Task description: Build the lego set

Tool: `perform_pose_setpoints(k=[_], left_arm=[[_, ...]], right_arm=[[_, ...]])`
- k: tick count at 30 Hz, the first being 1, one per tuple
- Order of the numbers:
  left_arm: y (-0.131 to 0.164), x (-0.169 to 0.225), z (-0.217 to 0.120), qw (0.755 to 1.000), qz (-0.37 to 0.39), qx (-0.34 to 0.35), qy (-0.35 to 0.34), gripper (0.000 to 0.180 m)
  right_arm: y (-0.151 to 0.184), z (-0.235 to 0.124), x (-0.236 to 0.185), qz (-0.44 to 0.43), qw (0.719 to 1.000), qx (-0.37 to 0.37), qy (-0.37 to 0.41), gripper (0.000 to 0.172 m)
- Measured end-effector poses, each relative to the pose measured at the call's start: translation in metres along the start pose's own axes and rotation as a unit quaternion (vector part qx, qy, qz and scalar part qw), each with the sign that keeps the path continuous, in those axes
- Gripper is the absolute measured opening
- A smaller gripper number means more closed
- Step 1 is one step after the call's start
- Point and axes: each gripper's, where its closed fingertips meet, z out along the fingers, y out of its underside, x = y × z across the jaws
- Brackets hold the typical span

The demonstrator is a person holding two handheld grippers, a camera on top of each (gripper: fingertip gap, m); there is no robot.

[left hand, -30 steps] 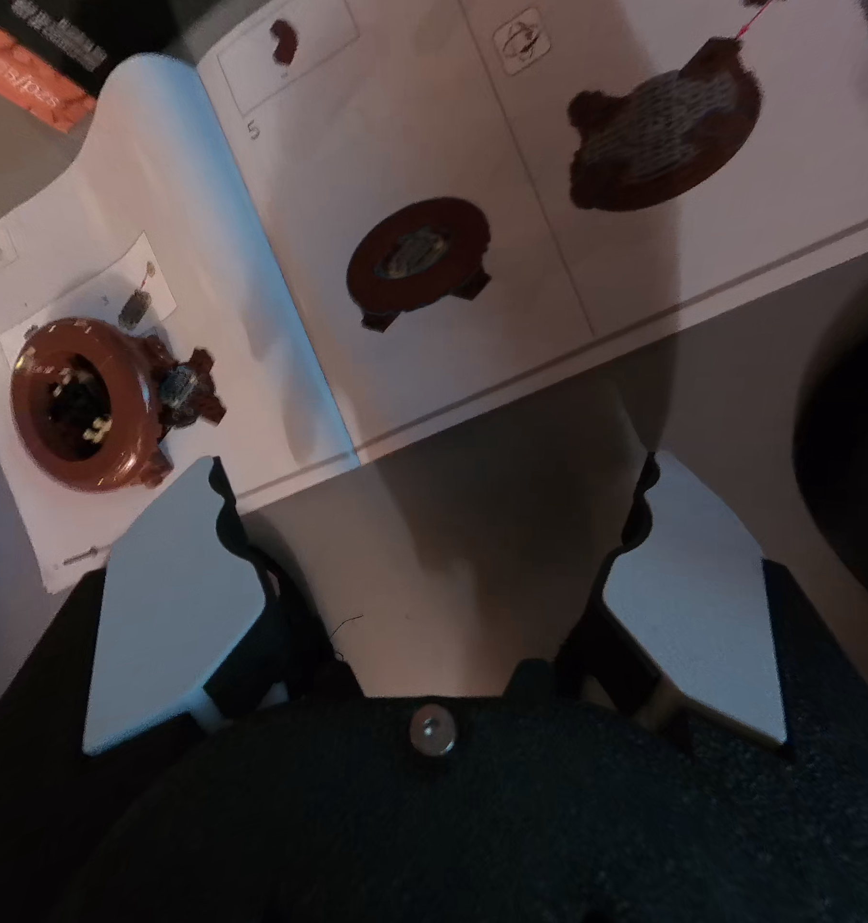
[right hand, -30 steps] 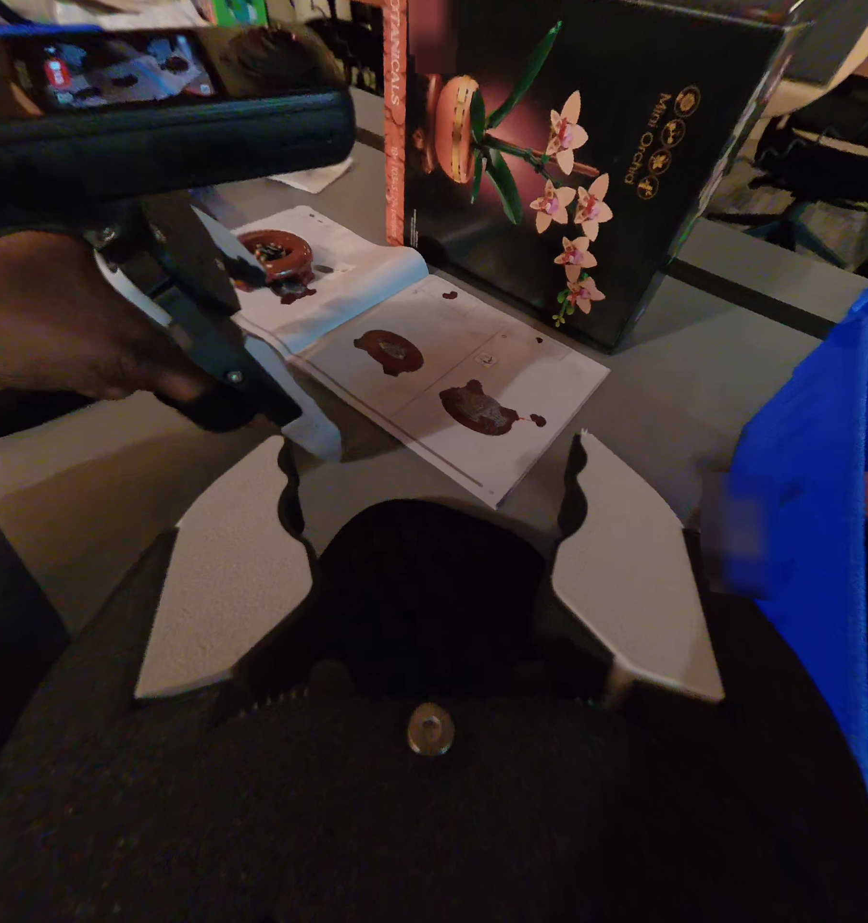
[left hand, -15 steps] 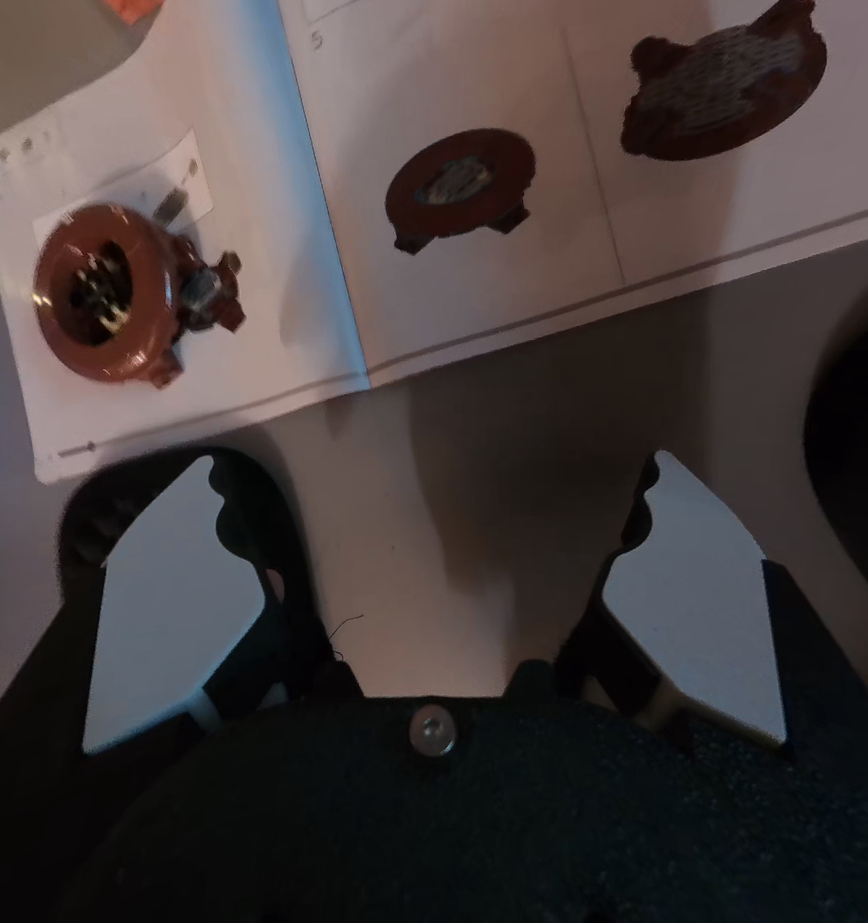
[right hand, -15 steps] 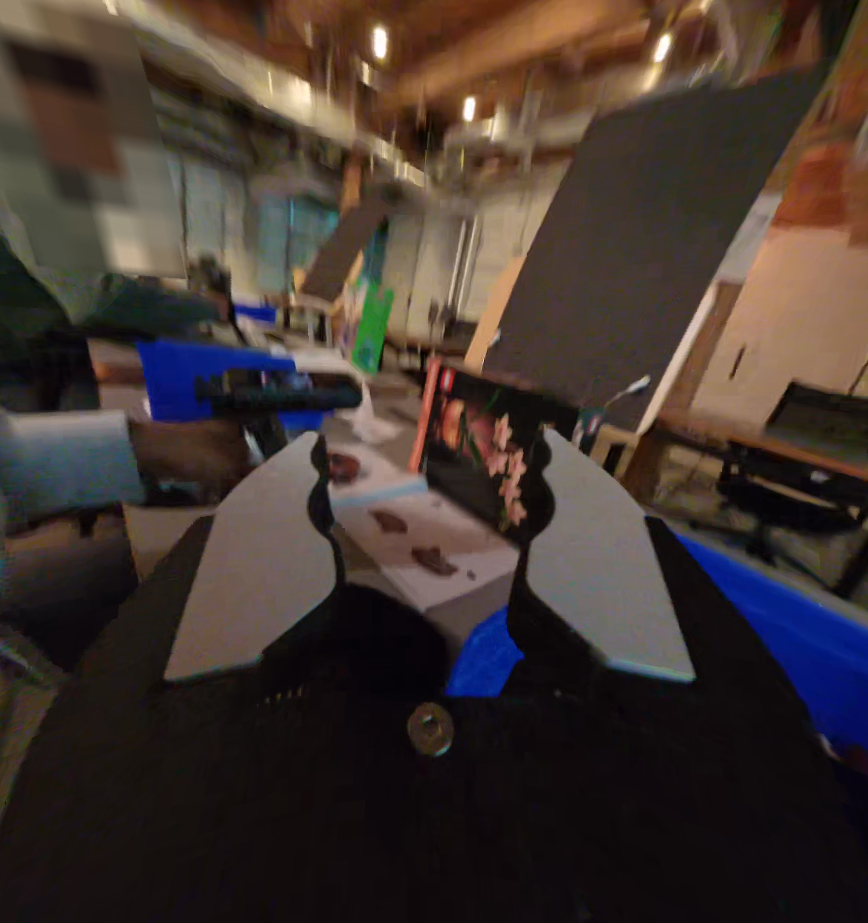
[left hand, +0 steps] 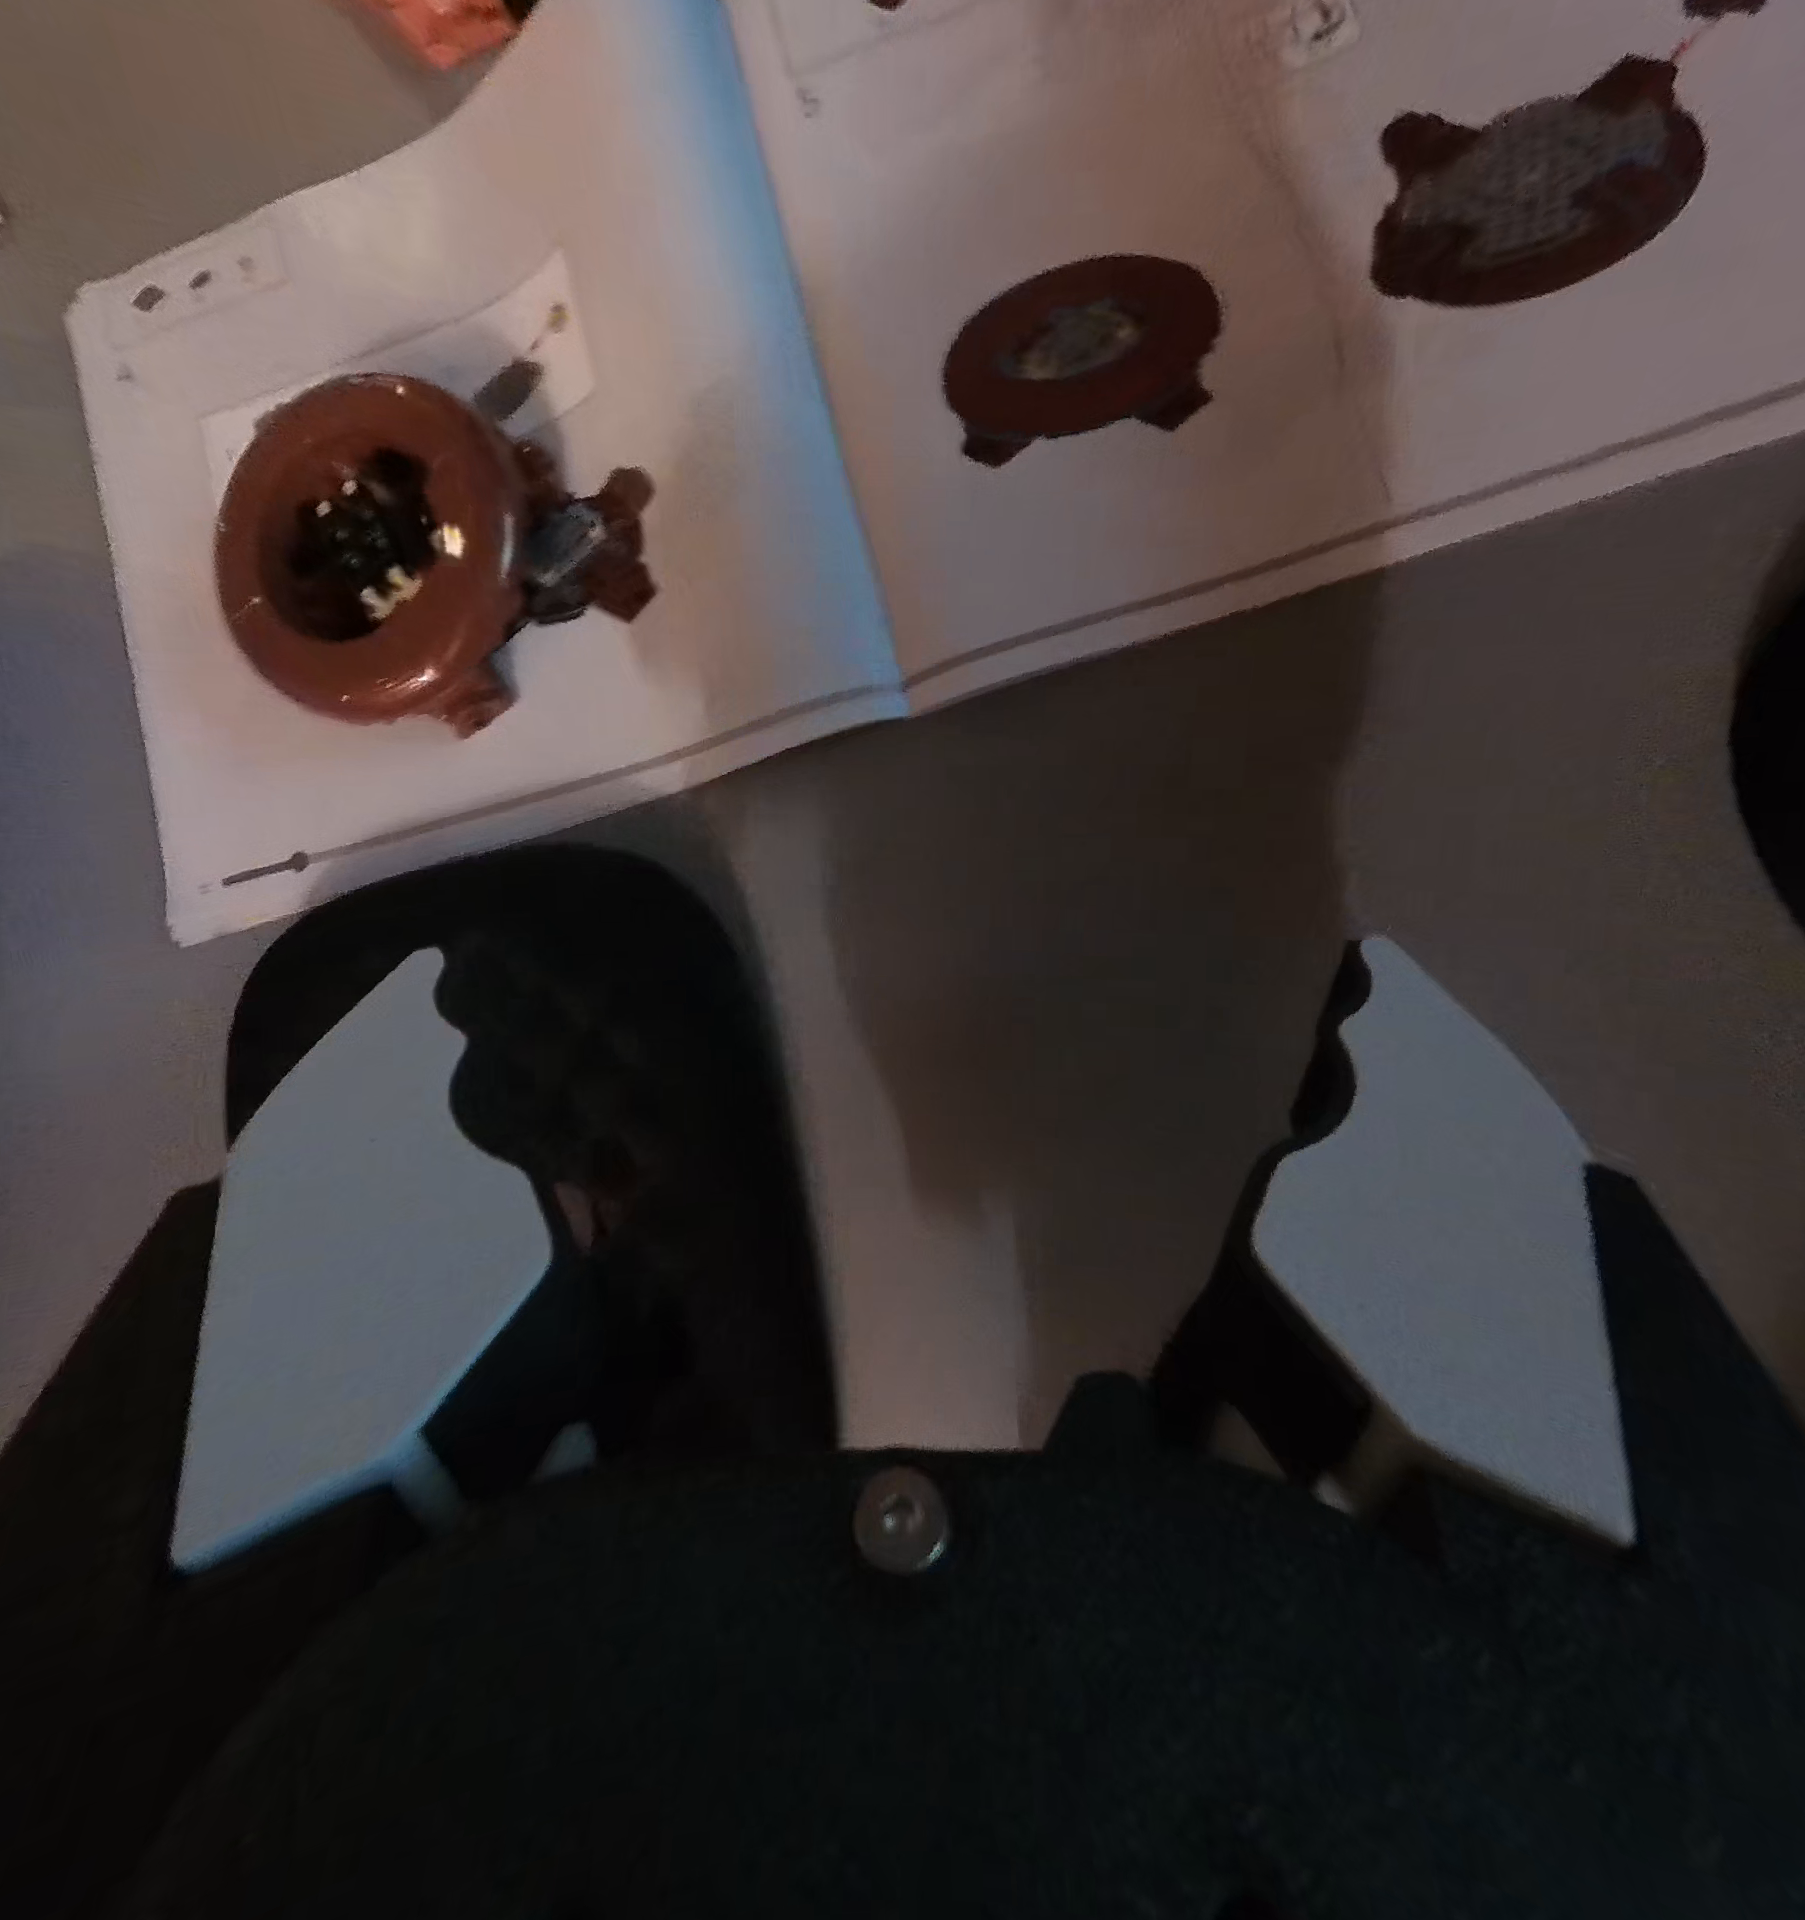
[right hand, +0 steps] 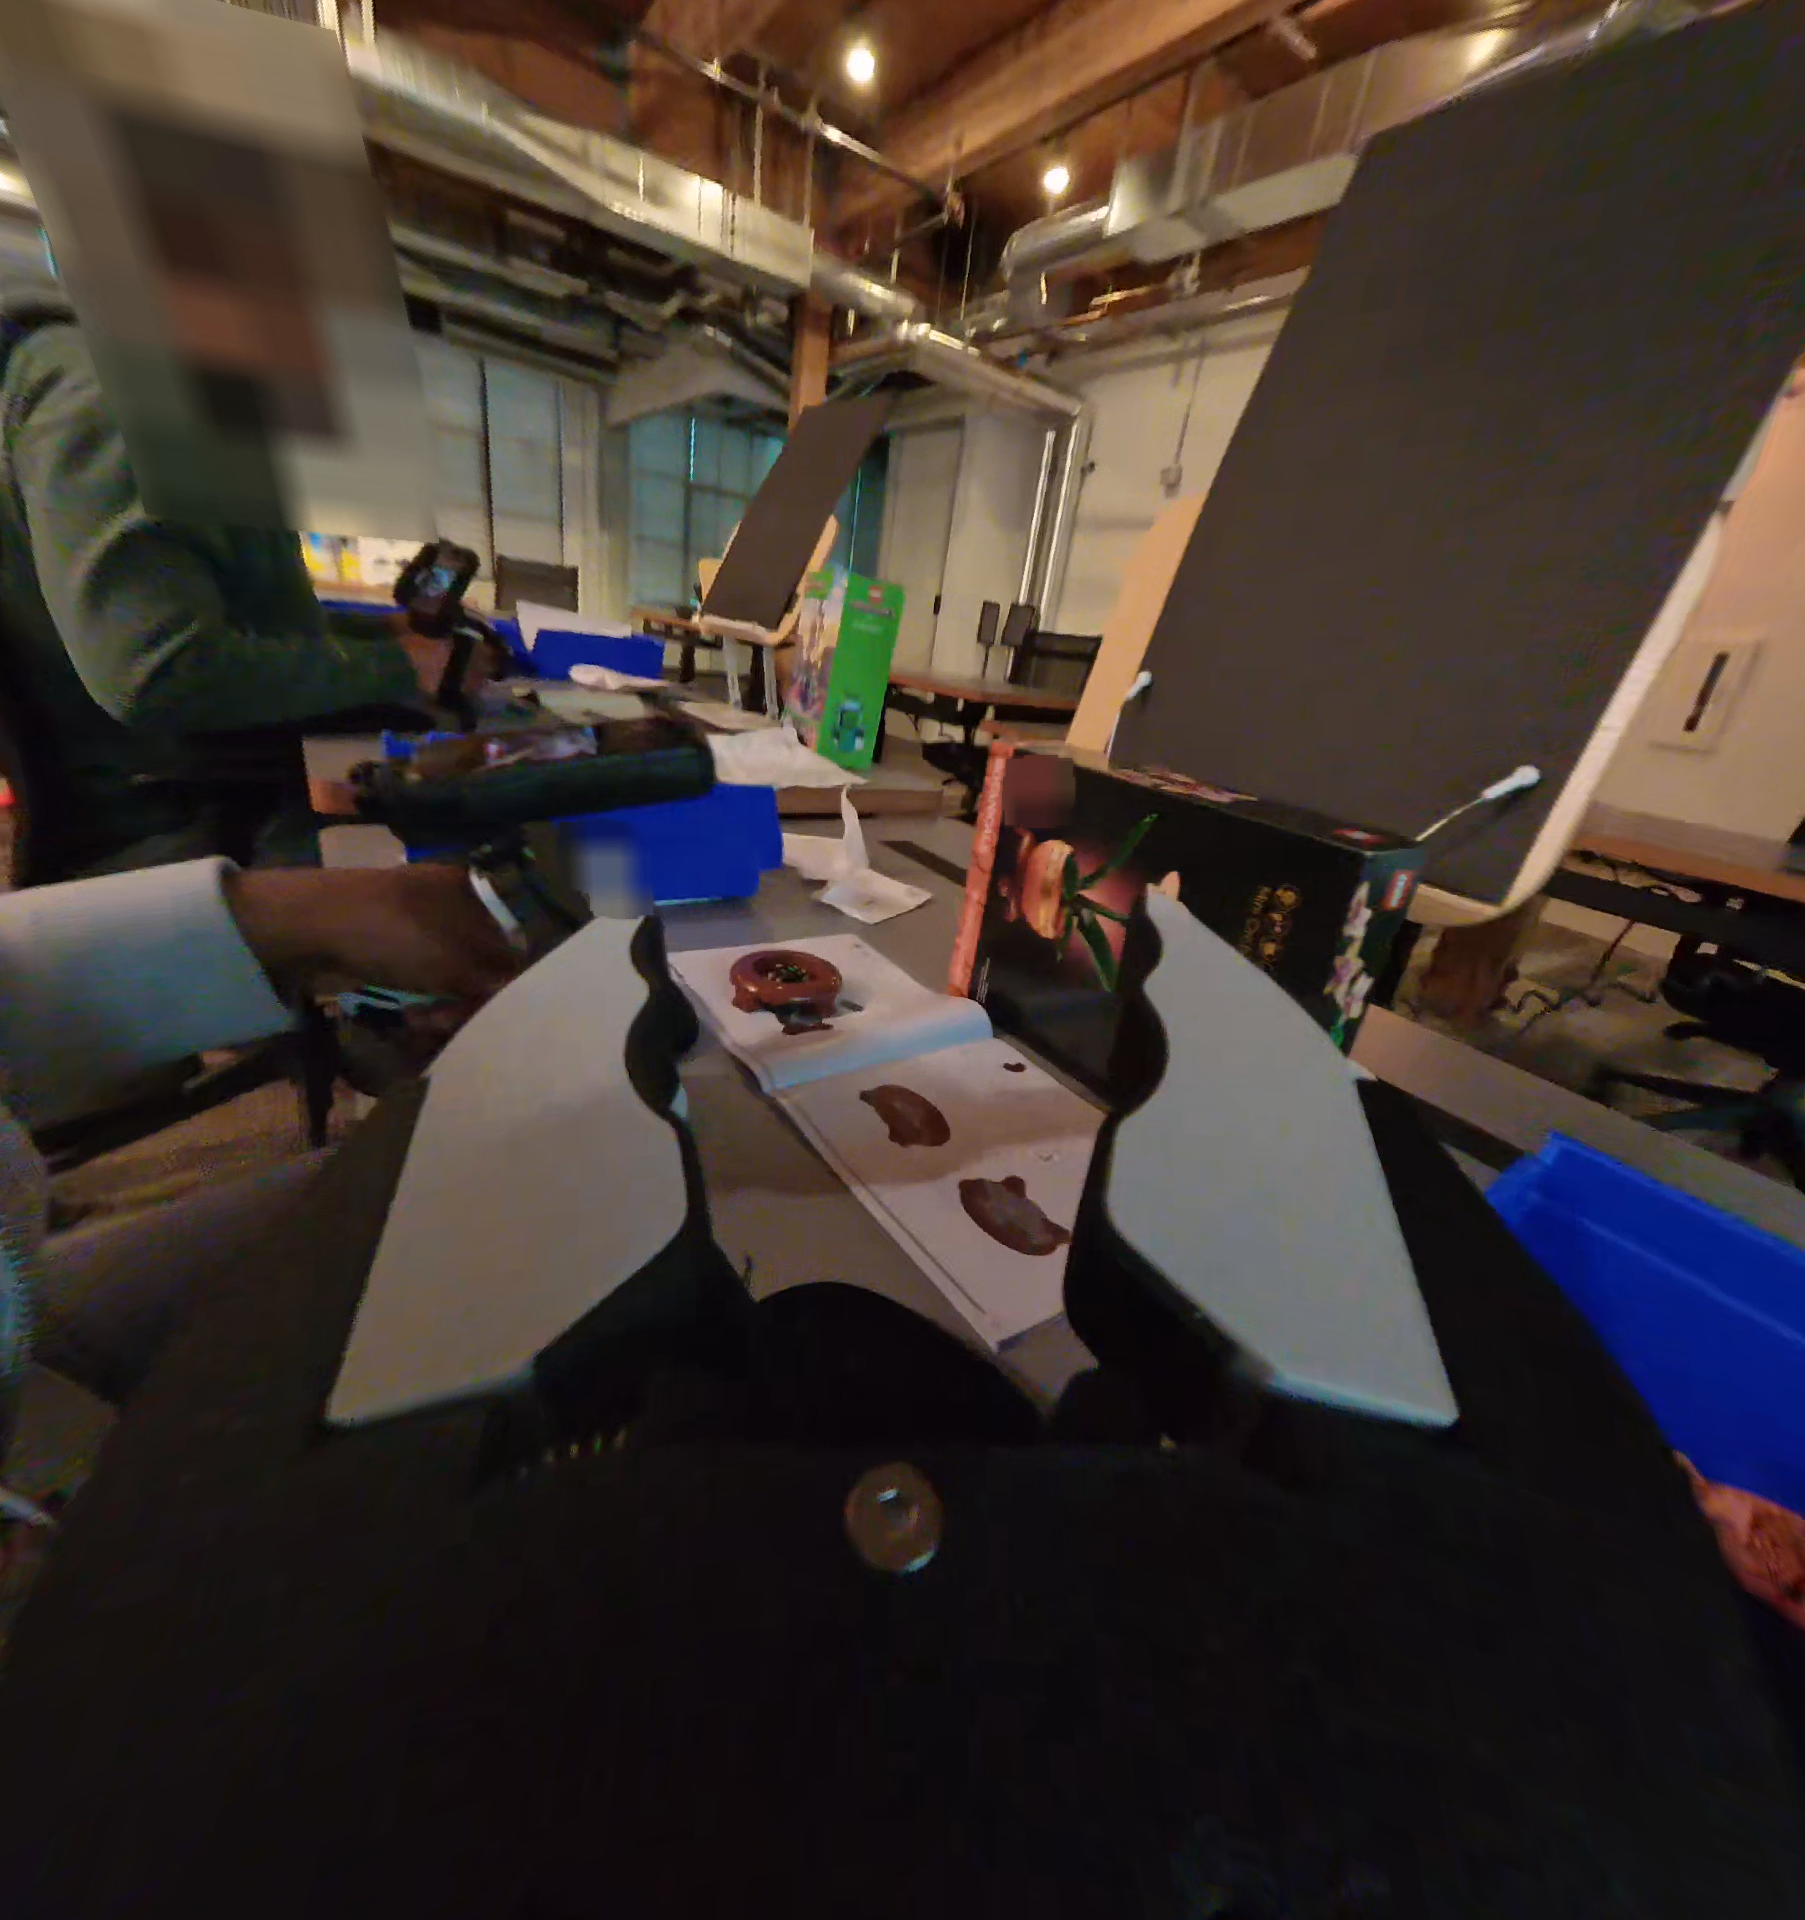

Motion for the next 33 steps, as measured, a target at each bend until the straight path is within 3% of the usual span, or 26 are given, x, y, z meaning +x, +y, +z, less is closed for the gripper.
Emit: perform_pose_setpoints(k=[4,9,13,14,16,19,21,26,33], left_arm=[[0.013,-0.028,-0.013,1.000,-0.011,0.017,0.019,0.147],[0.037,-0.029,-0.028,0.993,-0.052,0.032,0.097,0.140],[0.071,-0.008,-0.036,0.991,-0.058,0.004,0.122,0.110],[0.074,-0.006,-0.038,0.992,-0.055,0.003,0.114,0.113],[0.084,-0.005,-0.045,0.994,-0.031,-0.029,0.097,0.097],[0.089,0.001,-0.061,0.995,-0.017,-0.052,0.084,0.096],[0.087,0.006,-0.070,0.996,-0.014,-0.056,0.071,0.093],[0.117,0.017,-0.075,0.989,-0.018,-0.137,0.054,0.095],[0.104,0.043,-0.078,0.992,0.016,-0.121,0.042,0.094]], right_arm=[[0.007,0.038,-0.005,-0.013,0.999,-0.052,0.001,0.078],[0.046,0.081,-0.011,-0.003,0.986,-0.166,0.013,0.085],[0.075,0.098,-0.026,0.022,0.972,-0.233,0.023,0.088],[0.079,0.102,-0.032,0.031,0.970,-0.240,0.016,0.087],[0.088,0.109,-0.040,0.042,0.963,-0.265,0.004,0.088],[0.096,0.116,-0.047,0.024,0.952,-0.304,-0.024,0.091],[0.096,0.119,-0.046,0.003,0.950,-0.309,-0.034,0.092],[0.089,0.120,-0.051,0.002,0.954,-0.289,-0.073,0.092],[0.083,0.104,-0.065,0.006,0.963,-0.253,-0.094,0.092]])
